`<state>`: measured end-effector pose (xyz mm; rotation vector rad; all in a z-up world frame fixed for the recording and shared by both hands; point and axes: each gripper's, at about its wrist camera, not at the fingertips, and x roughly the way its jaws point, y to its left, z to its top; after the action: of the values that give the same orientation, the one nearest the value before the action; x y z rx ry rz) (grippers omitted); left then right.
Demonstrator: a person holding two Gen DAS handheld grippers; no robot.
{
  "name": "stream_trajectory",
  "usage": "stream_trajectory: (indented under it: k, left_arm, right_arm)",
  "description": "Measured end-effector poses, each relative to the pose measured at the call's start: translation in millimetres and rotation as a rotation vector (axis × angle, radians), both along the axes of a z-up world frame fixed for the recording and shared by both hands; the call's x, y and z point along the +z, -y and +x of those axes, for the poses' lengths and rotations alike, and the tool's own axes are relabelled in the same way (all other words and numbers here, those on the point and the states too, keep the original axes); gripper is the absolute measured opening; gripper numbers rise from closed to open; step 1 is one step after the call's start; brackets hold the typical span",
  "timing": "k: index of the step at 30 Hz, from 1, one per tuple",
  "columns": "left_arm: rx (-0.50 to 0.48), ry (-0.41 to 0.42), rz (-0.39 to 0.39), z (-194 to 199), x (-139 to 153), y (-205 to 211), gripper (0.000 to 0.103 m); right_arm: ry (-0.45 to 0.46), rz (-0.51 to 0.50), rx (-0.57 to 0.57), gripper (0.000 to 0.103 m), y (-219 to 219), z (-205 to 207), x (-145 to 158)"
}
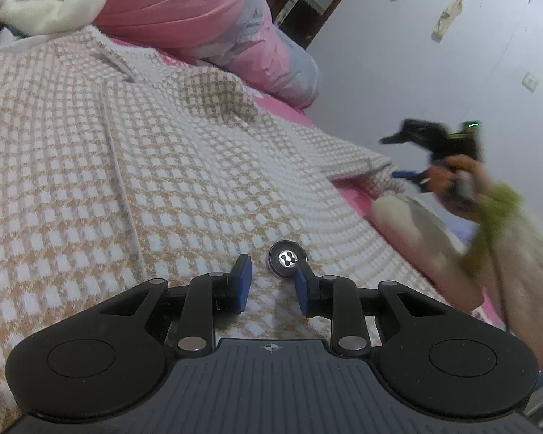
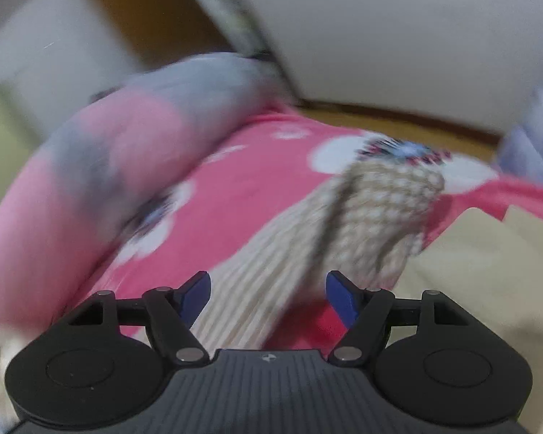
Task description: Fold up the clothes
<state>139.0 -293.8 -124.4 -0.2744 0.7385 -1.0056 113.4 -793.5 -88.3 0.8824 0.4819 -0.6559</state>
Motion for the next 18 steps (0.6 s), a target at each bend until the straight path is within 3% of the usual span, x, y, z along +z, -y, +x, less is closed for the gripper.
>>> stream_trajectory:
  k: [4,6,7,8,10,12,14,17,18]
  left_arm:
    - [-0.004,-0.030,-0.047,4,-4,-6,0.026]
    - [-0.005,-0.037,-0.061,5,-5,-7,0.026]
    - [-0.006,-0.039,-0.066,5,-6,-7,0.026]
    - [-0.007,-0.040,-0.071,5,-6,-8,0.026]
    - [-0.008,-0.048,-0.081,6,-7,-9,0.026]
    - [-0.008,-0.048,-0.083,6,-7,-10,0.026]
    - [-0.009,-0.049,-0.086,5,-7,-11,0.026]
    - [-0.010,-0.052,-0.088,4,-7,-13,0.026]
    - [-0.010,-0.052,-0.088,4,-6,-13,0.026]
  right_arm:
    - [0.067,0.184,-0.185,0.071,49,9,-28]
    - [0.087,0.211,-0.210,0.063,60,16,-34]
    - [0.102,0.206,-0.199,0.050,60,21,-31]
    - [0.122,0.187,-0.173,0.030,57,25,-25]
    - [0.160,0.150,-0.121,0.011,51,34,-13]
    - [0.198,0.113,-0.069,0.009,45,43,-1]
    - [0.377,0.010,0.036,0.009,31,31,27]
    - [0.639,-0.227,0.182,0.008,3,-4,67]
    - [0.662,-0.253,0.181,0.008,3,-12,69]
